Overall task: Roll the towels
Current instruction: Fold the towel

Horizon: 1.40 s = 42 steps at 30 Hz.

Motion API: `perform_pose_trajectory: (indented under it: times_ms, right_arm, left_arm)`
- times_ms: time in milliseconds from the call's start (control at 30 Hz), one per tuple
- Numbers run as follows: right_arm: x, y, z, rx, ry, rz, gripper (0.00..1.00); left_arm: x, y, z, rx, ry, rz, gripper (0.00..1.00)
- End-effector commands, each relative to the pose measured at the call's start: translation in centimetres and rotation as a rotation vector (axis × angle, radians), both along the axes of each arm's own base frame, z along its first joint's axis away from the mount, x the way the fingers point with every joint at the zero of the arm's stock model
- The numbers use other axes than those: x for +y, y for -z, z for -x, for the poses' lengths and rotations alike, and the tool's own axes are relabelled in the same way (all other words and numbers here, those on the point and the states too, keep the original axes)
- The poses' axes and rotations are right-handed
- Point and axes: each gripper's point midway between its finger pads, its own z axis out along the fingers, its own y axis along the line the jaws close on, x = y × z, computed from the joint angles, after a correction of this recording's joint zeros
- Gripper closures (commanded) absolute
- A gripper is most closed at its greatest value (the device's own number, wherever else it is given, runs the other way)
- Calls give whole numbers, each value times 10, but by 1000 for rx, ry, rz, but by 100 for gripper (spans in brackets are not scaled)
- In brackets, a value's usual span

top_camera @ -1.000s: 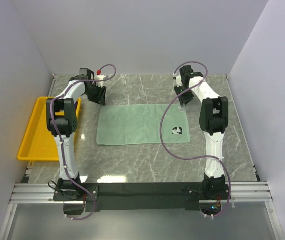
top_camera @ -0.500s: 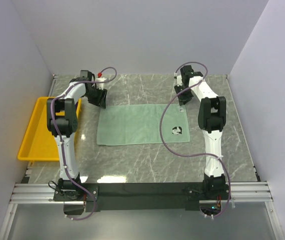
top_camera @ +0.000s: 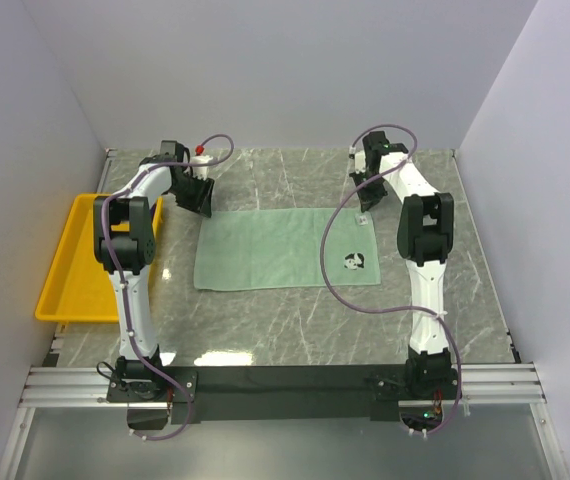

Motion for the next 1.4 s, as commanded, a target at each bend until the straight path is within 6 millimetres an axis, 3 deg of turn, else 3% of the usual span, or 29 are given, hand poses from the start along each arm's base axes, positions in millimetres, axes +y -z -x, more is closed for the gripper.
perform_pose_trajectory:
  times_ms: [0,333,533,567,633,767,833,933,967,1033,1200,1367]
  right_arm:
    - [1,-15,4,-13,-10,-26,100]
    - [4,-18,10,-8,-36,-47,100]
    - [-1,-21,9,-21,-35,-36,100]
    - [-2,-22,7,-28,-35,-37,100]
    - [-7,-27,2,-47,-22,-35,100]
    - [-22,-39,-13,-103,9,-31,100]
    - [-31,-55,-26,-157,27,-34,100]
    - [-39,-82,-38,-227,37,-71,100]
    - [-33,-88,-37,-231,19,-106,100]
    - [-26,-101,-25,-232,-12,-136,100]
    - [-14,-106,17,-195,-77,-201,100]
    - [-13,-94,57,-128,-140,-199,100]
  left_arm:
    - [-7,-14,-5,-30,9,26,50]
    - [-19,5,-5,-11,16,31,56]
    - [-22,10,-7,-12,18,24,76]
    - [-22,8,-9,-17,16,25,87]
    - [-20,6,-14,-26,-2,20,97]
    - [-18,-13,-34,-88,-22,37,100]
    - [-17,-23,-42,-115,-25,47,100]
    - [-16,-52,-56,-187,-16,84,100]
    - [-17,-66,-56,-213,-2,111,100]
    - [-18,-87,-51,-259,42,120,100]
    - [-16,-88,-13,-306,144,103,100]
    - [-7,-86,25,-322,226,71,100]
